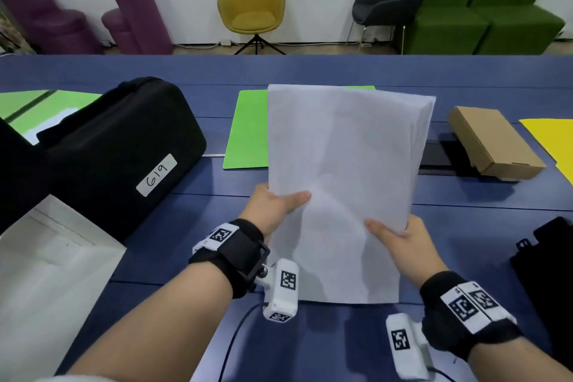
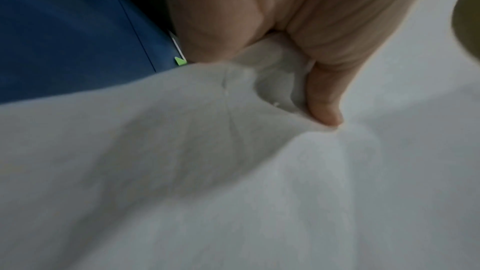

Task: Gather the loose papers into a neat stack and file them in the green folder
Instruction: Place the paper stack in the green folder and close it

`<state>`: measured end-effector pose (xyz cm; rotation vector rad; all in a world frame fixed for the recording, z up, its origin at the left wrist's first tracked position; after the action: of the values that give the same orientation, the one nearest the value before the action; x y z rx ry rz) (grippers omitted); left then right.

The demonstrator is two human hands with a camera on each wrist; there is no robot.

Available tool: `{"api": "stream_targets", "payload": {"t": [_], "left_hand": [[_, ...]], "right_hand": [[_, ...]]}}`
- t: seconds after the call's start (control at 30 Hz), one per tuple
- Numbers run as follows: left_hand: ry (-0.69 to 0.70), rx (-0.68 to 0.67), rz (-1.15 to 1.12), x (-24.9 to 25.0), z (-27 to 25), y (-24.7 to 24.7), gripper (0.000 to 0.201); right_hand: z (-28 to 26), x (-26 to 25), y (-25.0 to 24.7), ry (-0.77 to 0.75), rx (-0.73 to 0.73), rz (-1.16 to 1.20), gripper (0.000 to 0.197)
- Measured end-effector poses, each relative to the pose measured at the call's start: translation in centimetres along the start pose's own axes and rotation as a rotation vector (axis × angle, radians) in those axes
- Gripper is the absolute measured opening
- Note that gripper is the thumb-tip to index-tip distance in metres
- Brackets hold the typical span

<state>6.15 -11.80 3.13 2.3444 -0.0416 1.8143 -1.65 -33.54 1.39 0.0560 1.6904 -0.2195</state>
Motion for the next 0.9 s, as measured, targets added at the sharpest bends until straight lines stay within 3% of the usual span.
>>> {"api": "stream_targets", "payload": {"t": [0.17, 0.3, 0.37, 0.47, 0.57, 0.6, 0.67, 0.73, 0.83, 0.9], "left_hand": [[-0.066, -0.050, 0.083, -0.2, 4.3, 1.2, 0.008], [-0.282, 0.015, 0.126, -1.1, 8.4, 0.8, 0.022], [-0.344, 0.013, 0.100, -2.0, 10.2, 0.8, 0.036], [-0.409, 0.019, -0.037, -3.0, 12.5, 1.5, 0.045], [-0.403, 0.055, -0.129, -4.1, 14.8, 2.8, 0.039], [-0.341, 0.093, -0.042, -4.5, 15.5, 3.2, 0.035], [-0.120, 0.132, 0.453, -4.6, 17.0, 3.9, 0.031], [0.065, 0.026, 0.933, -4.6, 18.0, 4.6, 0.037], [0.036, -0.209, 1.303, -5.0, 18.9, 5.4, 0.054], [-0.024, -0.305, 1.402, -5.2, 19.0, 5.4, 0.064]], "right_hand": [[2.5, -0.2, -3.7, 0.052, 0.063, -0.099, 0.011], [3.7, -0.7, -7.4, 0.068, 0.190, -0.113, 0.004], [4.3, -0.9, -8.8, 0.050, 0.245, -0.094, 0.014], [5.1, -0.9, -9.8, 0.029, 0.320, -0.084, 0.018], [5.7, -0.2, -10.5, 0.027, 0.348, -0.100, 0.020], [5.8, -0.1, -10.6, 0.028, 0.351, -0.111, 0.020], [6.0, 0.1, -10.5, 0.035, 0.343, -0.121, 0.018], [6.2, 0.2, -10.3, 0.025, 0.326, -0.110, 0.016], [6.3, 0.3, -10.1, 0.020, 0.306, -0.091, 0.016], [6.3, 0.5, -10.1, 0.023, 0.299, -0.096, 0.015]]}}
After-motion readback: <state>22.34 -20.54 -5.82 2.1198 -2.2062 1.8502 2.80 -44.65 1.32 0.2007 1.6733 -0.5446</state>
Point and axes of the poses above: each hand's wrist, its own z-axis towards the middle knuckle, its own y-axis out of the palm, x = y × z, the point moved 1 cm from there along z, towards the middle knuckle, and after that the axes turned 2 degrees about -x, right-handed, at the moved point
